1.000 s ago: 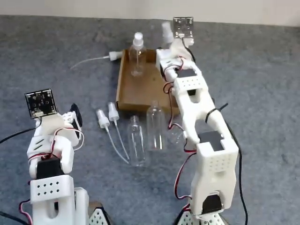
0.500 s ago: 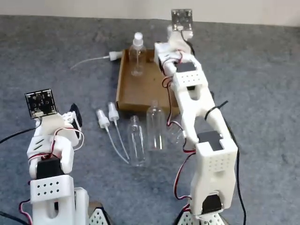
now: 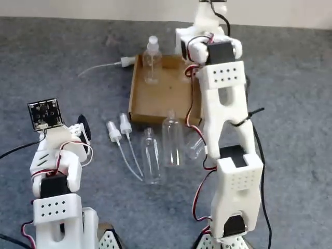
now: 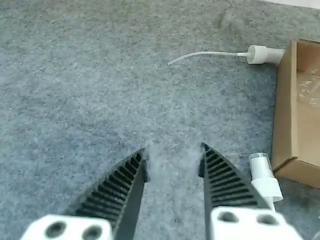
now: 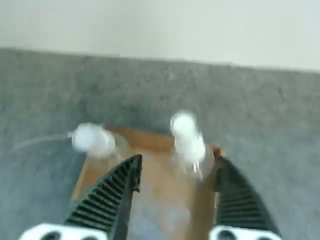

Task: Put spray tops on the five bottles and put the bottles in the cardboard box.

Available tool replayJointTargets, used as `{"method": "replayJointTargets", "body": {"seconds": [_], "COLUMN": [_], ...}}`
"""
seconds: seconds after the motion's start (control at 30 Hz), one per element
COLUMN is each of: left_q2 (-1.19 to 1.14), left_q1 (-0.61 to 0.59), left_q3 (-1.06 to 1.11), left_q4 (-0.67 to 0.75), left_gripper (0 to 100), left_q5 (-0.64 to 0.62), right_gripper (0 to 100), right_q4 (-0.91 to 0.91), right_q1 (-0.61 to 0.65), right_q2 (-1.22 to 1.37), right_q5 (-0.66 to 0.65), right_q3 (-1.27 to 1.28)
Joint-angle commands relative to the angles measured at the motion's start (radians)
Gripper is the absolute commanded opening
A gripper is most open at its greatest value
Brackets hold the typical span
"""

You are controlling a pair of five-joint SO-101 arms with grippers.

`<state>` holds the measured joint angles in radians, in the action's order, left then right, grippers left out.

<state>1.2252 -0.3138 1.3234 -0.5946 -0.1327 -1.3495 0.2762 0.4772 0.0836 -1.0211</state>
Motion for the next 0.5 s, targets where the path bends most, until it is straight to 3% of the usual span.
{"method": "replayJointTargets", "body": {"seconds": [0.0,0.1,0.23,0.47], "left_q2": [0.001,-0.001,-0.001,-0.002], "left_q1": [-0.013,-0.013,-0.012,-0.001], "left_q3": [-0.004,-0.004,-0.002,-0.002], "left_q4": [0.017,0.017,0.017,0.018], "left_gripper": [12,12,12,12], "left_q5": [-0.009,-0.009,-0.009,-0.009], "right_gripper": [10.9,10.9,10.9,11.0], "right_q4": [-0.217,-0.415,-0.421,-0.414], "right_q1": [-0.013,-0.016,-0.081,-0.110], "right_q2": [-0.022,-0.021,-0.061,-0.323], "right_q5": [-0.094,-0.124,-0.080,-0.078], "right_q3": [-0.119,-0.131,-0.076,0.501]}}
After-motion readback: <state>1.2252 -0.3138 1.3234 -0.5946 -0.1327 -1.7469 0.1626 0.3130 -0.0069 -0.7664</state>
